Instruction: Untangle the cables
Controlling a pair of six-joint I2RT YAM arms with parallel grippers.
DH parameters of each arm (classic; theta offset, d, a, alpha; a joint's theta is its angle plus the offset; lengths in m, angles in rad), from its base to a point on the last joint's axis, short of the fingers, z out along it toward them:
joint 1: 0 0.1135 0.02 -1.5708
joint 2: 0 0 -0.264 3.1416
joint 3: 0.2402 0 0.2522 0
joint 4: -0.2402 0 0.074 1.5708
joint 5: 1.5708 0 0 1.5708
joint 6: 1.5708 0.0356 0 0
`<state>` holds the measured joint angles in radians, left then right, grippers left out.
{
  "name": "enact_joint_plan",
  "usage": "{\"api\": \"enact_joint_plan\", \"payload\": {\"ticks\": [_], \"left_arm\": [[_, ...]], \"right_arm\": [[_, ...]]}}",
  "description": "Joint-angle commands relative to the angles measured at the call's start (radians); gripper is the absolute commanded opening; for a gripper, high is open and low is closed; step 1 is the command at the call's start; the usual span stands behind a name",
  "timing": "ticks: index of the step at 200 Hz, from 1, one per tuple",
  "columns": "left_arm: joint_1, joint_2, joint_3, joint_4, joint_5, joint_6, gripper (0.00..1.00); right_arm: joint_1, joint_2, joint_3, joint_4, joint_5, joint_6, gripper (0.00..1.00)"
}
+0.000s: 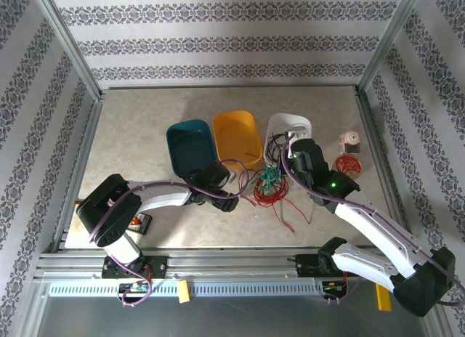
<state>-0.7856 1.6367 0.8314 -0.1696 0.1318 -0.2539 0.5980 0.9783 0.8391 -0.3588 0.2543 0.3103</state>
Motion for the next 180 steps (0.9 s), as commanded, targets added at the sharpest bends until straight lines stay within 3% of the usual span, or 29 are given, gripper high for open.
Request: {"api": "enact_joint_plan", "payload": {"ticks": [1,31,64,122,180], "left_arm": [[-0.015,-0.075,-0.028,0.038,0.069,0.038,0.86],[-0.015,-0.164,-0.034,0.059,0.126,0.058,0.87],[-0.017,-0.163,0.031,0.059,0.193,0.072,0.88],[-0.026,0.041,0.210,0.123,0.230,0.131,0.94],[-0.027,0.205,0.321,0.242,0.286,0.056,0.92]], "right_arm": [[0.007,0.009,0.004,0.009,-0.066,-0.001,0.01],[0.026,0.023,-0.017,0.019,-0.096,0.017,0.00],[0.043,0.035,-0.020,0.030,-0.116,0.020,0.01],[0.026,-0.007,-0.020,0.026,-0.079,0.028,0.00],[-0.100,-0.082,-0.049,0.029,-0.221,0.122,0.00]]}}
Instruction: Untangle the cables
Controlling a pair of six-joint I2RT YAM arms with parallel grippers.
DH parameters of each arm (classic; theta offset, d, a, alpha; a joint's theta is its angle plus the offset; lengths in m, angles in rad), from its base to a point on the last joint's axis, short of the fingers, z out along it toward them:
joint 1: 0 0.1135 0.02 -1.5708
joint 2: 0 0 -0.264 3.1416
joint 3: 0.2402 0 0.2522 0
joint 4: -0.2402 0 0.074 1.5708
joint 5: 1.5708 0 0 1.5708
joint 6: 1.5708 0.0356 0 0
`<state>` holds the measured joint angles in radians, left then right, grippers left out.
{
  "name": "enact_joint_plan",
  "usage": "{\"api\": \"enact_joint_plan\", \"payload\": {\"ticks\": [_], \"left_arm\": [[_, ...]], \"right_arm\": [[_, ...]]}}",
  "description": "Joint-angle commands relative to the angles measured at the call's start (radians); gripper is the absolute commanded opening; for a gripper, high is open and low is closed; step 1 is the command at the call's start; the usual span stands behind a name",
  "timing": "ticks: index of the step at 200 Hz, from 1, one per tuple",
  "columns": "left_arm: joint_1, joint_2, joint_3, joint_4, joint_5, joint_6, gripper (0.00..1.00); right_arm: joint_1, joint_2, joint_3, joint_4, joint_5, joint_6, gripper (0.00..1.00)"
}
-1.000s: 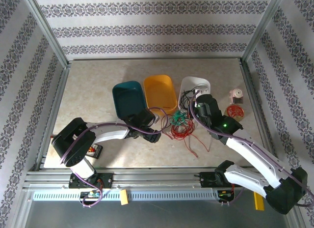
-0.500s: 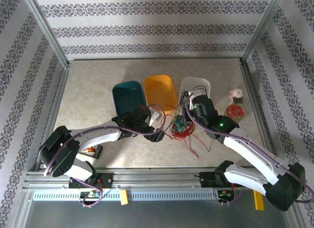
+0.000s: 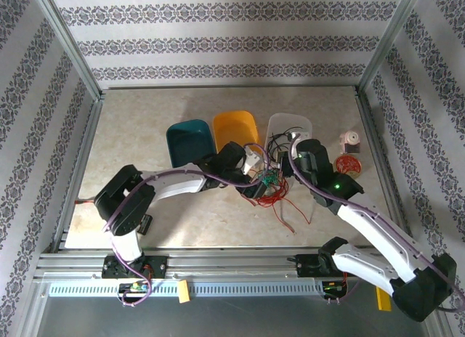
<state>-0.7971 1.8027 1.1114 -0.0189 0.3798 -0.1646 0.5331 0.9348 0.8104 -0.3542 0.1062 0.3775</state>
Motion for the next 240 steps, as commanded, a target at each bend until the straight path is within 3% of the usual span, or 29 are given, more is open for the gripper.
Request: {"api": "enact_joint_plan", "payload": {"ticks": [1,66,133,198,240], "left_arm": [[-0.016,0.041,0.042,0.093,0.038,-0.036,0.92],[-0.028,0.140,0.124,0.122,0.033,-0.061,0.82],[-0.028,0.159,0.123,0.037,0.032,-0.028,0.55],[-0.006,0.068,0.011,-0.021,0.023,0.014,0.42],[0.018,0.035,-0.030,-0.029,0.042,0.018,0.21]], "right_arm": [[-0.036,-0.040,-0.021,0.024,-0.074,0.056,0.00],[-0.095,-0.092,-0.047,0.025,-0.175,0.108,0.00],[-0.130,-0.123,-0.029,0.006,-0.168,0.101,0.00],[-0.140,-0.163,0.017,-0.018,-0.039,0.062,0.00],[-0.142,-0.136,0.044,-0.022,-0.043,0.055,0.00]]}}
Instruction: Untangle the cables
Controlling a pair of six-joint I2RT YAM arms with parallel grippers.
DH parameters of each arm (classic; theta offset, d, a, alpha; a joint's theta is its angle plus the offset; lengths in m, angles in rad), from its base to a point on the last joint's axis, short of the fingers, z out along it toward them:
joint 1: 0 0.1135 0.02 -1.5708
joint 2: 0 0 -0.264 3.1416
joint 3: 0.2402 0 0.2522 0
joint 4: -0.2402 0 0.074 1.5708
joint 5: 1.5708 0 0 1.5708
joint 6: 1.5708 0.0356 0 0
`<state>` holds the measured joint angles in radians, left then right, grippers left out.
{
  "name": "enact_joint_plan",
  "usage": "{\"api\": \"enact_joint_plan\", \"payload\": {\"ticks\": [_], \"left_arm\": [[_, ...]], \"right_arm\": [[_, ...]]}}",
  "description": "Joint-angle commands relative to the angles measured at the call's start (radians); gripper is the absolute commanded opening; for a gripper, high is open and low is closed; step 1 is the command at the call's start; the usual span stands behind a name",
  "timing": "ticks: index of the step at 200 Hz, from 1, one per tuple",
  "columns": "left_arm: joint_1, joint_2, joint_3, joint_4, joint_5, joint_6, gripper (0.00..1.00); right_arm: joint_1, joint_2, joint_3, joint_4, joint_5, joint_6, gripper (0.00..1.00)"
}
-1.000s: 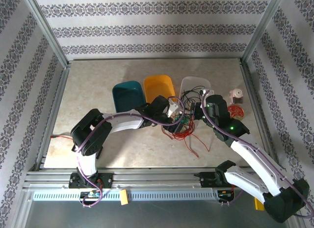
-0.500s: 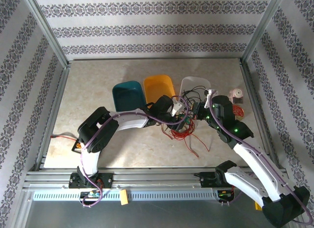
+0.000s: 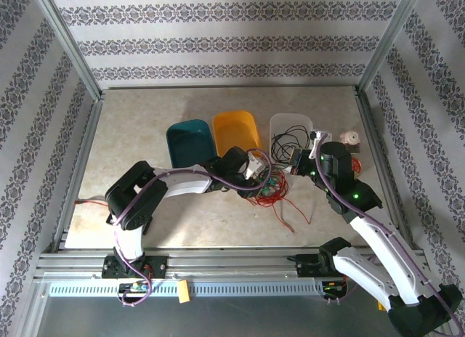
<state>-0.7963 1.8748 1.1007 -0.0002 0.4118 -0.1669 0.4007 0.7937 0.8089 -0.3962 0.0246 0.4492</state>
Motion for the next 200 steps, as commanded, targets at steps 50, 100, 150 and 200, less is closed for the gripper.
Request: {"api": "enact_joint_plan", "payload": {"ticks": [50,100,150,200], "left_arm": [[0.019,-0.113,-0.096,-0.070,-0.004,0.010,0.00],[0.022,-0.180,-0.166,-0.108,-0.001,0.005,0.00],[0.029,-0.252,-0.263,-0.115,-0.021,-0.027,0.00],[0.029,-0.275,-0.303,-0.113,-0.053,-0.047,0.00]], "right_arm": [[-0.011,0.004,0.056,0.036,0.026,-0.005,0.00],[-0.013,0.012,0.067,0.046,0.006,-0.009,0.00],[-0.028,0.018,0.110,0.069,-0.022,-0.015,0.00],[-0.039,0.061,0.166,0.115,-0.058,-0.014,0.00]]}}
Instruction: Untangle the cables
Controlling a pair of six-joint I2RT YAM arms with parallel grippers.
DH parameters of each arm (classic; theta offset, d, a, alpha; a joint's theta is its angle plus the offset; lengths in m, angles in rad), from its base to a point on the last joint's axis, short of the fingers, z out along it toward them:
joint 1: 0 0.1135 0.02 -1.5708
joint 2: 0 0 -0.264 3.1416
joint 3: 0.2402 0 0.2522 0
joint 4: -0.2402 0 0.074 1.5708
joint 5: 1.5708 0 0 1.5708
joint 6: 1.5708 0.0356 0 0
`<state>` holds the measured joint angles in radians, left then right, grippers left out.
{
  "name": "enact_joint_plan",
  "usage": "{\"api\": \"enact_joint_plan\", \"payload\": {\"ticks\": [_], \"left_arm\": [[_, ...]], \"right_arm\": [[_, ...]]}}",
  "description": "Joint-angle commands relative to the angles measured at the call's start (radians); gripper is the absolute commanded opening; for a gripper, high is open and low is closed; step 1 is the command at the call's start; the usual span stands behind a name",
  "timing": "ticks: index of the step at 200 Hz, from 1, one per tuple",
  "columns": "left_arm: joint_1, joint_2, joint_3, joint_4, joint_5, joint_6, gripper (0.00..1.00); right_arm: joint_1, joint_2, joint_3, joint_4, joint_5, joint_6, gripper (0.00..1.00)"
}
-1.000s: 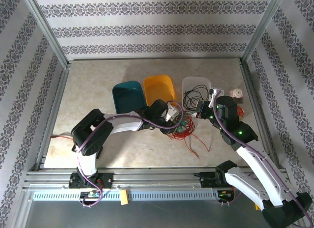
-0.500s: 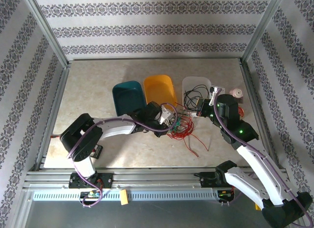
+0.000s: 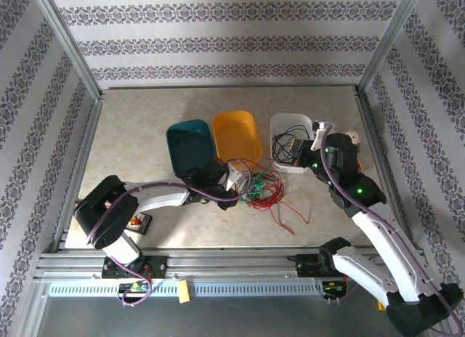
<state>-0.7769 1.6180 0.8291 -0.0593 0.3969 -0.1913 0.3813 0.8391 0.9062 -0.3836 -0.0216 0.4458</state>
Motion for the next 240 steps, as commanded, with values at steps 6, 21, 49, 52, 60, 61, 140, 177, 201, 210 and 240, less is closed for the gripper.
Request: {"api": "enact_joint_plan", "payload": {"ticks": [6,21,49,52,60,61,140,177,201,210,240], "left_arm": [[0.010,-0.021,-0.034,-0.053,-0.043,-0.023,0.00],[0.010,-0.021,-0.036,-0.054,-0.047,-0.023,0.00],[0.010,-0.018,-0.047,-0.051,-0.053,-0.023,0.00],[0.010,-0.018,-0.049,-0.048,-0.052,-0.023,0.00],[0.010,-0.018,-0.053,-0.047,-0.053,-0.025,0.00],[0.010,-0.018,-0.053,-0.048,-0.054,-0.025,0.00],[0.010,-0.027,-0.076,-0.045,-0.061,-0.034,0.00],[0.010,-0.027,-0.080,-0.042,-0.063,-0.033,0.00],[0.010,-0.021,-0.072,-0.043,-0.058,-0.029,0.00],[0.010,-0.020,-0.072,-0.043,-0.057,-0.027,0.00],[0.010,-0.024,-0.077,-0.039,-0.060,-0.027,0.00]], "right_arm": [[-0.020,0.021,0.080,0.103,-0.011,-0.015,0.00],[-0.026,0.032,0.108,0.106,-0.012,-0.028,0.00],[-0.058,0.042,0.164,0.107,-0.020,-0.041,0.00],[-0.061,0.043,0.169,0.108,-0.020,-0.041,0.00],[-0.071,0.044,0.182,0.111,-0.023,-0.045,0.00],[-0.072,0.045,0.182,0.111,-0.023,-0.045,0.00],[-0.143,0.064,0.292,0.122,-0.033,-0.080,0.00],[-0.158,0.109,0.372,0.149,-0.042,-0.093,0.00],[-0.160,0.148,0.438,0.158,-0.065,-0.100,0.00],[-0.160,0.161,0.457,0.158,-0.068,-0.103,0.00],[-0.161,0.201,0.485,0.150,-0.058,-0.108,0.00]]}}
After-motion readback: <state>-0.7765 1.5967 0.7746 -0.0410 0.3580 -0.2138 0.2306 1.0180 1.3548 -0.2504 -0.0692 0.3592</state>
